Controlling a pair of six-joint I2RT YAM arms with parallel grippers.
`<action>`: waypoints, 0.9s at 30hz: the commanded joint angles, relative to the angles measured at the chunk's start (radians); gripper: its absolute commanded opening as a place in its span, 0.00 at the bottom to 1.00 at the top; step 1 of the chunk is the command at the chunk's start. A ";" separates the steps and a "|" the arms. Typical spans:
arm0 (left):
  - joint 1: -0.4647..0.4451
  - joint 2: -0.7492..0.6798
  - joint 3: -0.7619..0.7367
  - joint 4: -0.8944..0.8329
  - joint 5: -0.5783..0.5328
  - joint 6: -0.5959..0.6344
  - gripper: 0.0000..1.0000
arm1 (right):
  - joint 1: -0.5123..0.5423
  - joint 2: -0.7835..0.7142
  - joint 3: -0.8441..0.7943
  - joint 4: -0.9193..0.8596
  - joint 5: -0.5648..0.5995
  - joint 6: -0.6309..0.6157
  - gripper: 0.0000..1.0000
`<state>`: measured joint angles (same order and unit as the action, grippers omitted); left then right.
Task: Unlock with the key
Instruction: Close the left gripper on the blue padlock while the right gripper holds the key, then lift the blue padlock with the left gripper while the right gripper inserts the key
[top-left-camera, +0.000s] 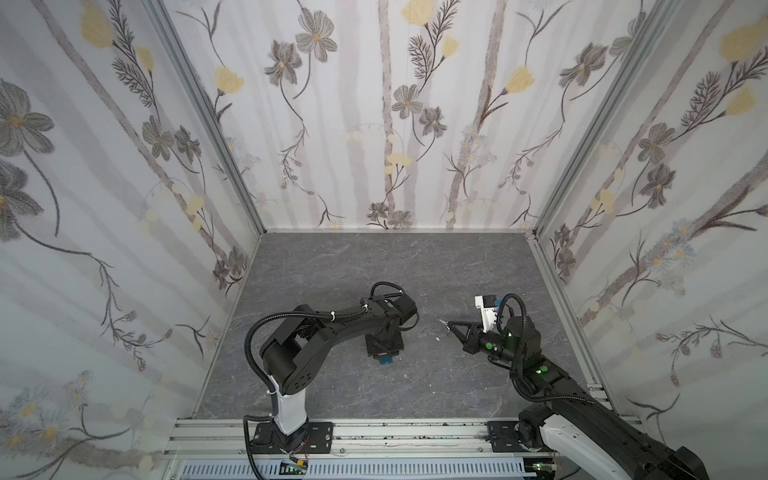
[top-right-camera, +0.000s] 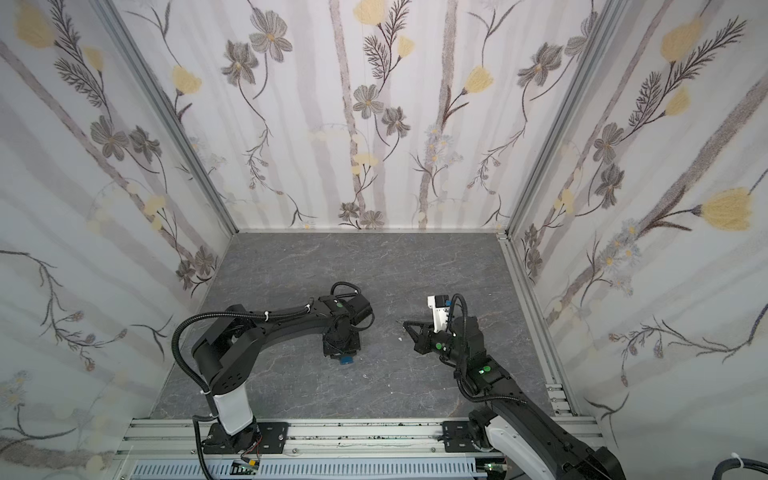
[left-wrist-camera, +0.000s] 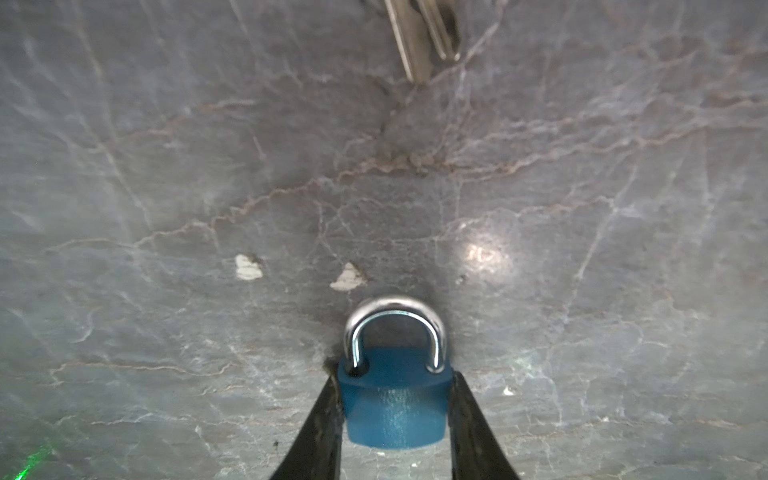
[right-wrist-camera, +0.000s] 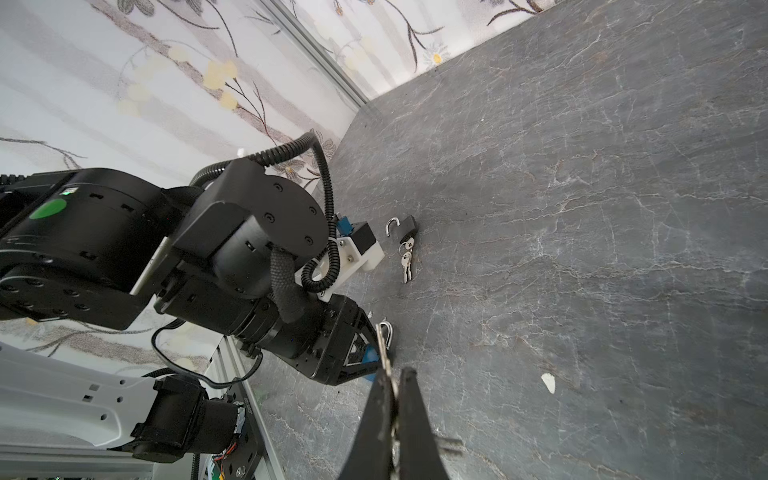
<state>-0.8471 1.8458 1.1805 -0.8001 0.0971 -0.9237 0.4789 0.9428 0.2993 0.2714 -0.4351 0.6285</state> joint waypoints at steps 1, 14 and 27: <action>0.000 -0.011 0.024 -0.006 -0.036 -0.010 0.19 | 0.009 -0.009 -0.009 0.059 0.001 -0.003 0.00; 0.054 -0.080 0.264 -0.030 -0.101 -0.087 0.18 | 0.164 0.003 -0.099 0.348 0.201 0.054 0.00; 0.065 -0.143 0.305 0.107 -0.061 -0.236 0.16 | 0.257 0.130 -0.169 0.645 0.384 0.106 0.00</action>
<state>-0.7845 1.7222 1.4952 -0.7547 0.0315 -1.0996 0.7311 1.0489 0.1394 0.7811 -0.1204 0.7067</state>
